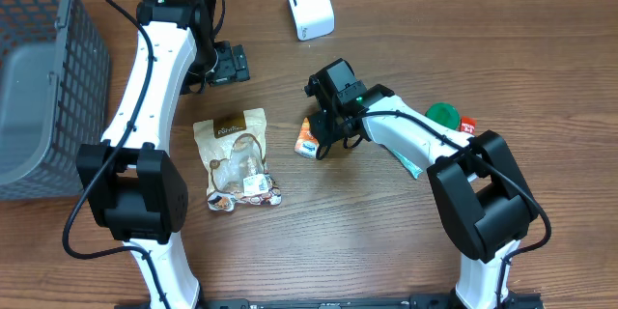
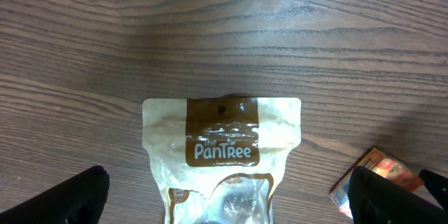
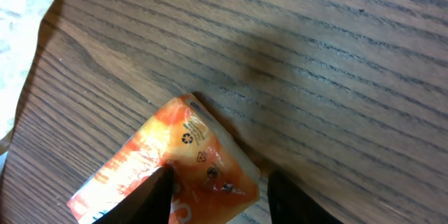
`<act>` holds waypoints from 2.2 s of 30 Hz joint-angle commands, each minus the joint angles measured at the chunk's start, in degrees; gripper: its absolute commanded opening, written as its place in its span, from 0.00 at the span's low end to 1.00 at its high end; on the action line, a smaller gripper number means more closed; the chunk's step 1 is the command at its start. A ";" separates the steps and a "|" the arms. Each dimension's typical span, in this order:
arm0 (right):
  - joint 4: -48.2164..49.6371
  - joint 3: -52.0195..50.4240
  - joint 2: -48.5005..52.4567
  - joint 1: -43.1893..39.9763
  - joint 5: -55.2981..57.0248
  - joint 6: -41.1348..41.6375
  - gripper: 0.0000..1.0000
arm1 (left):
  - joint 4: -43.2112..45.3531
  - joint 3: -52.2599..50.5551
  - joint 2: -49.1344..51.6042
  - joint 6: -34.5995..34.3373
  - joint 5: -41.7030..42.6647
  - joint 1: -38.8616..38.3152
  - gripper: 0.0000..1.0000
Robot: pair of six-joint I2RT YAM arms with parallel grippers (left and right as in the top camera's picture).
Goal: Scan the item barcode
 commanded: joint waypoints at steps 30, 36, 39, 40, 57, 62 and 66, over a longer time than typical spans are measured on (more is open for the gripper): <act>-13.03 -0.24 -8.87 -0.87 -5.42 0.94 0.45 | 0.07 0.83 0.00 0.87 -0.33 0.11 1.00; -12.79 -0.35 -7.06 -0.87 -5.44 -2.25 0.45 | 0.07 0.83 0.00 0.87 -0.33 0.11 1.00; -12.57 -0.35 -5.66 -0.87 -5.46 -2.23 0.45 | 0.07 0.83 0.00 0.87 -0.35 0.11 1.00; -12.55 -0.35 -4.96 -0.87 -5.46 -2.25 0.45 | 0.07 0.83 0.00 0.87 -0.33 0.11 1.00; -11.82 0.59 0.37 -1.03 -5.53 -2.25 0.04 | 0.07 0.83 0.00 0.87 -0.35 0.11 1.00; -13.88 4.52 -3.32 -1.03 -2.75 -2.25 0.04 | 0.07 0.83 0.00 0.87 -0.33 0.11 1.00; -13.16 7.13 -8.92 -0.50 0.26 -6.75 0.04 | 0.07 0.83 0.00 0.87 -0.33 0.11 1.00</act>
